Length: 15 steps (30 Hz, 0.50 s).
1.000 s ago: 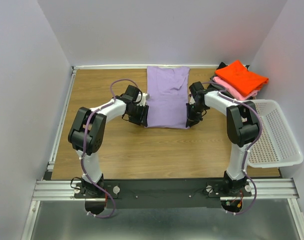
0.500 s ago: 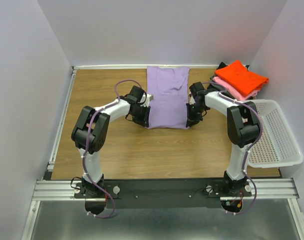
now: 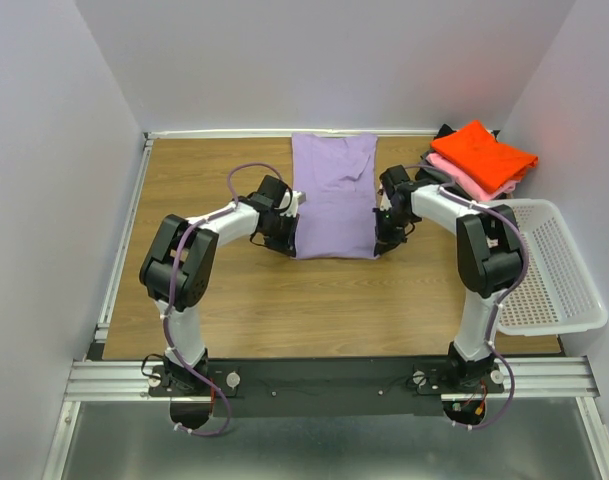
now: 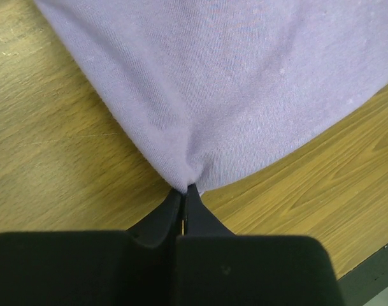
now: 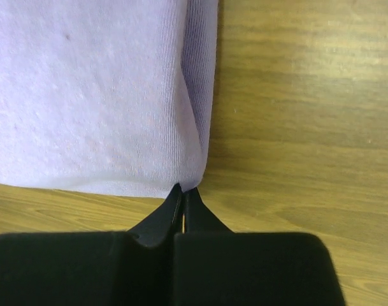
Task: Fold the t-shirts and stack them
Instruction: Fold the tshirt
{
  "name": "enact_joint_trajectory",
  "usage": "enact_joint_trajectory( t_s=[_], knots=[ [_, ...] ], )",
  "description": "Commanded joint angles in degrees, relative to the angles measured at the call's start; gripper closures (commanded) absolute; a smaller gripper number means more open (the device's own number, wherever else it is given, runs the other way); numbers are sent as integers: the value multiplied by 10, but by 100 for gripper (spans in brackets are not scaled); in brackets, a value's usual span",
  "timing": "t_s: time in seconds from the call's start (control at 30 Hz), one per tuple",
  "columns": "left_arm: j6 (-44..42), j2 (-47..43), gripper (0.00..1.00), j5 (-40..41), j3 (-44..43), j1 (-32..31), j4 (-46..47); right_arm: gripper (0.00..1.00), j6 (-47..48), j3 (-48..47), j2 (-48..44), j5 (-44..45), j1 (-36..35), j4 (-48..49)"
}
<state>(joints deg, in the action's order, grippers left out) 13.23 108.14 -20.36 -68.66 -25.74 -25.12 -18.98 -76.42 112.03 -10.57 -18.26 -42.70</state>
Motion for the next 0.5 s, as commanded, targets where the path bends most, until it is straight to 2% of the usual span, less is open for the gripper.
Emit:
enact_joint_trajectory(
  t_s=[0.0, 0.47],
  knots=[
    [-15, -6, 100, 9, 25, -6, -38, 98, 27, 18, -30, 18, -1, -23],
    [6, -109, 100, -26, 16, -7, -102, 98, 39, 17, -138, -74, -1, -152]
  ],
)
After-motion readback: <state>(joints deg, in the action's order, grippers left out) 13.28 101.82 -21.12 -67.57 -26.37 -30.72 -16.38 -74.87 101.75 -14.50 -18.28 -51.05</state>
